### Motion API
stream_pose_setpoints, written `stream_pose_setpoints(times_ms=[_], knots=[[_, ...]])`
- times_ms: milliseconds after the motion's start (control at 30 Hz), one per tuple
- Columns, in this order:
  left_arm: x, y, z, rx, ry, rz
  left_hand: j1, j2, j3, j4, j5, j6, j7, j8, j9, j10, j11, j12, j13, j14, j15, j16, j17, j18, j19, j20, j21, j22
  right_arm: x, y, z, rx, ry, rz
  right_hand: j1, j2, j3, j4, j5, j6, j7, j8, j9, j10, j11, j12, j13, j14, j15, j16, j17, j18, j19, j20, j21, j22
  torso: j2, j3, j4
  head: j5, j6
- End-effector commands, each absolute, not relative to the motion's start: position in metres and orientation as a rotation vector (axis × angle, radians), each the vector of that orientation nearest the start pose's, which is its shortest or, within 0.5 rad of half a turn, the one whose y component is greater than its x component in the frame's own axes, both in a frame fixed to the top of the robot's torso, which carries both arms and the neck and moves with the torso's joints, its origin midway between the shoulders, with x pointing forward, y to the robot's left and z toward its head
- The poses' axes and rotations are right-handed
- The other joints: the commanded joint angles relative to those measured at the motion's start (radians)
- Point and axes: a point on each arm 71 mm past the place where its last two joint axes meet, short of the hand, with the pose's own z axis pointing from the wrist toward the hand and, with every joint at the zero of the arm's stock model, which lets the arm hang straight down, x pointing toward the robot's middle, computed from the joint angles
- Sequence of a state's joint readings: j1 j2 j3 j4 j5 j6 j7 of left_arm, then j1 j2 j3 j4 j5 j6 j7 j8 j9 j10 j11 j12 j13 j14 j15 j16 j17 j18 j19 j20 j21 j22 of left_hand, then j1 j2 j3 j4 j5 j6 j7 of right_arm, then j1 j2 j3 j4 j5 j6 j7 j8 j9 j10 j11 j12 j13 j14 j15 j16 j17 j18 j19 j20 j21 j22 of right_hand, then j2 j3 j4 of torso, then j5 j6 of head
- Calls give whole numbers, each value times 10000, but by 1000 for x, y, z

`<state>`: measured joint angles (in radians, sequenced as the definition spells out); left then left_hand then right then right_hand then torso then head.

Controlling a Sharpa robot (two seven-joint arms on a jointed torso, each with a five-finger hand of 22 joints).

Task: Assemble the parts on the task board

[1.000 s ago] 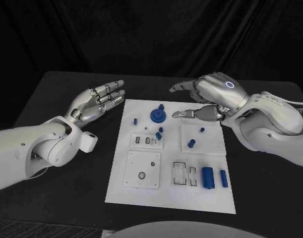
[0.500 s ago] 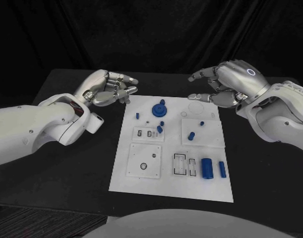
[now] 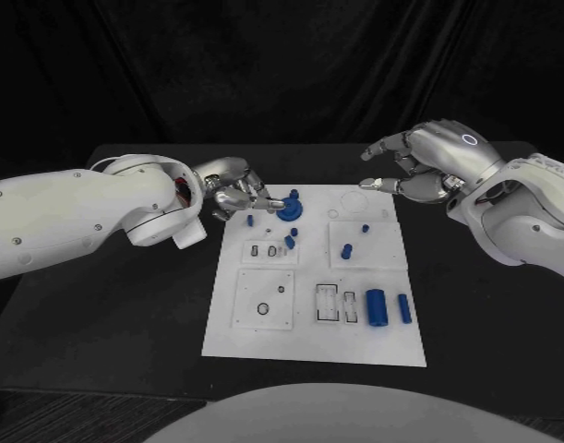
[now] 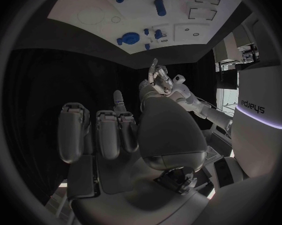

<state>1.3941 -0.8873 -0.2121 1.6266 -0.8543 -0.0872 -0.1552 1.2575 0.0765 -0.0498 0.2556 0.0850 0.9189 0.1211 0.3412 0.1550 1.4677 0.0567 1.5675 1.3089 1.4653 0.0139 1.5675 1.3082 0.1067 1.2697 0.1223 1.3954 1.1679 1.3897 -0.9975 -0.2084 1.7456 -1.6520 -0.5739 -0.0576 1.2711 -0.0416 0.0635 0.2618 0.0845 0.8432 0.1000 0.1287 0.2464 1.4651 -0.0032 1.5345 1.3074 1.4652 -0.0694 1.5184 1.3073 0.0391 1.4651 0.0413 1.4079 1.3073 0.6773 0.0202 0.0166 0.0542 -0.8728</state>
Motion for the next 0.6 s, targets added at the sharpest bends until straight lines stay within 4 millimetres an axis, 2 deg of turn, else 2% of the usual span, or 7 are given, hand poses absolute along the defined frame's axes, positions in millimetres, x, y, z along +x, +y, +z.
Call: stream_pose_setpoints(times_ms=[33, 100, 200, 267, 367, 467, 600], knots=[[469, 193, -182, -1348, 22497, -6700, -441, 67, -161, 123, 7, 334, -213, 799, 630, 1031, -219, 33, 2619, 1055, -217, 33, 2626, -296, 513, -153, 456, 847, 444, -210, -128, -3730, 13533, 6216, 8, 67, -13, -65, 65, 79, 26, 65, -14, 697, 55, -45, 2049, 829, 66, 2, 1451, -10, 377, 58, 62, 2133, -241, 160, -148, -44, 2], [470, 190, -184, -1198, 22755, -6328, -658, 121, -211, 114, 100, 371, -432, 1607, 1483, 1031, -446, 33, 2619, 1055, -440, 33, 2626, -336, 621, -347, 579, 1075, 445, -211, -129, -3713, 13597, 6152, 5, 76, -16, -64, 71, 87, 26, 67, -16, 697, 54, -46, 2048, 826, 66, -3, 1440, -13, 382, 58, 75, 2137, -281, 199, -178, -78, 2], [472, 186, -187, -995, 23228, -5683, -903, 176, -269, 181, 128, 367, -567, 2195, 2222, 1031, -548, 33, 2619, 1055, -526, 33, 2626, -317, 561, -462, 559, 1070, 446, -212, -130, -3688, 13705, 6057, -23, 109, -35, -50, 95, 105, 24, 66, -28, 702, 53, -43, 2052, 827, 65, -2, 1442, -16, 388, 59, 87, 2141, -313, 239, -213, -148, 2], [474, 185, -189, -889, 23486, -5306, -1086, 188, -329, 238, 92, 338, -614, 2331, 2521, 1031, -592, 33, 2619, 1055, -576, 33, 2626, -282, 430, -511, 474, 947, 447, -212, -131, -3675, 13775, 6007, -23, 109, -35, -50, 95, 105, 24, 66, -28, 702, 53, -43, 2052, 827, 65, -2, 1442, -16, 388, 59, 87, 2141, -322, 263, -244, -162, 2], [475, 181, -192, -744, 23800, -4829, -1134, 214, -330, 236, 150, 329, -635, 2366, 2657, 1031, -616, 33, 2619, 1055, -598, 33, 2626, -277, 403, -534, 446, 927, 447, -212, -133, -3648, 13871, 5968, -38, 126, -45, -42, 111, 111, 23, 63, -36, 703, 51, -44, 2051, 827, 64, -2, 1441, -17, 391, 58, 93, 2143, -332, 336, -398, -45, 2], [476, 177, -193, -626, 23975, -4560, -1271, 236, -369, 280, 135, 309, -641, 2328, 2756, 1031, -628, 33, 2619, 1055, -616, 33, 2626, -275, 394, -555, 424, 922, 447, -213, -136, -3614, 13945, 5946, -52, 139, -55, -36, 127, 116, 21, 60, -43, 708, 50, -39, 2057, 827, 63, -2, 1441, -17, 393, 58, 96, 2144, -337, 353, -427, -21, 2], [479, 171, -194, -456, 24161, -4298, -1404, 313, -376, 289, 163, 407, -679, 2329, 2898, 1031, -660, 33, 2619, 1055, -644, 33, 2626, -276, 408, -582, 405, 934, 448, -213, -142, -3591, 14086, 5908, -80, 176, -76, -24, 181, 130, 19, 55, -60, 712, 48, -37, 2058, 827, 61, -1, 1442, -18, 395, 56, 99, 2144, -328, 400, -475, 86, 2]])
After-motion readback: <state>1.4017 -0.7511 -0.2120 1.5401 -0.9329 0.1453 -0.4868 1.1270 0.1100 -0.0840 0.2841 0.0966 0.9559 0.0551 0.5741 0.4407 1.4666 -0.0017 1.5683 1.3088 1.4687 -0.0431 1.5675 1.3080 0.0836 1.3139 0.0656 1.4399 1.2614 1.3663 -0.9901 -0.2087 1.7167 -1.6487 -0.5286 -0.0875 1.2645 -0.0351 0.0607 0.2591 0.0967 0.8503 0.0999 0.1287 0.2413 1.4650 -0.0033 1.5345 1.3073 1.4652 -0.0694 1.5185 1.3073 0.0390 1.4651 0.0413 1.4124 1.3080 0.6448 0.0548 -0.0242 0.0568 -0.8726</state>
